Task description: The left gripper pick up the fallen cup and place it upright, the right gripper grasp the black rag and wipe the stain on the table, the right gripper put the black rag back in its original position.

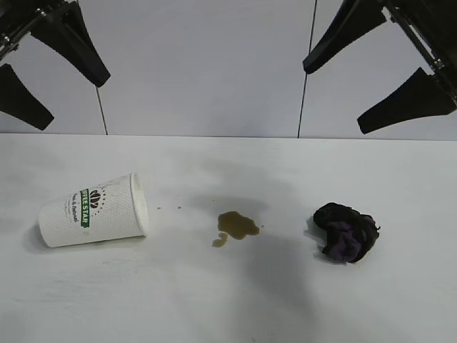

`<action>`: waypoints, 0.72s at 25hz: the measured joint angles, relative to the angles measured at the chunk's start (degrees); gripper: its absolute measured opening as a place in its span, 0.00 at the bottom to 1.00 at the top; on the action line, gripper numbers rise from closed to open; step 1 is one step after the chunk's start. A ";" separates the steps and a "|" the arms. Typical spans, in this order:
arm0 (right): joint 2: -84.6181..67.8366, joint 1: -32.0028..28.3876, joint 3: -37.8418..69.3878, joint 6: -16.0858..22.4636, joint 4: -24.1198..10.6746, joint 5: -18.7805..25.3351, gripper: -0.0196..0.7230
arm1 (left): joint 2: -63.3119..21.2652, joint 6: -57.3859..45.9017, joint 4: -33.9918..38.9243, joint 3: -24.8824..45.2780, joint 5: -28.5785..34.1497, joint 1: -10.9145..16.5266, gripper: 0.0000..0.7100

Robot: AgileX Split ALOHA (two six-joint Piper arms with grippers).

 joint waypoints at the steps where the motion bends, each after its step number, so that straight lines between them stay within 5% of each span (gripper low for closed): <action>1: 0.00 0.00 0.00 0.00 0.00 -0.06 0.78 | 0.00 0.00 0.00 0.00 0.00 0.00 0.93; 9: 0.00 0.00 0.00 0.00 0.05 -0.12 0.78 | 0.00 1.78 0.00 0.00 0.17 0.00 0.93; 18: 0.00 0.00 0.00 0.00 0.05 -0.12 0.78 | 0.02 19.60 -1.15 -0.50 -4.18 0.00 0.93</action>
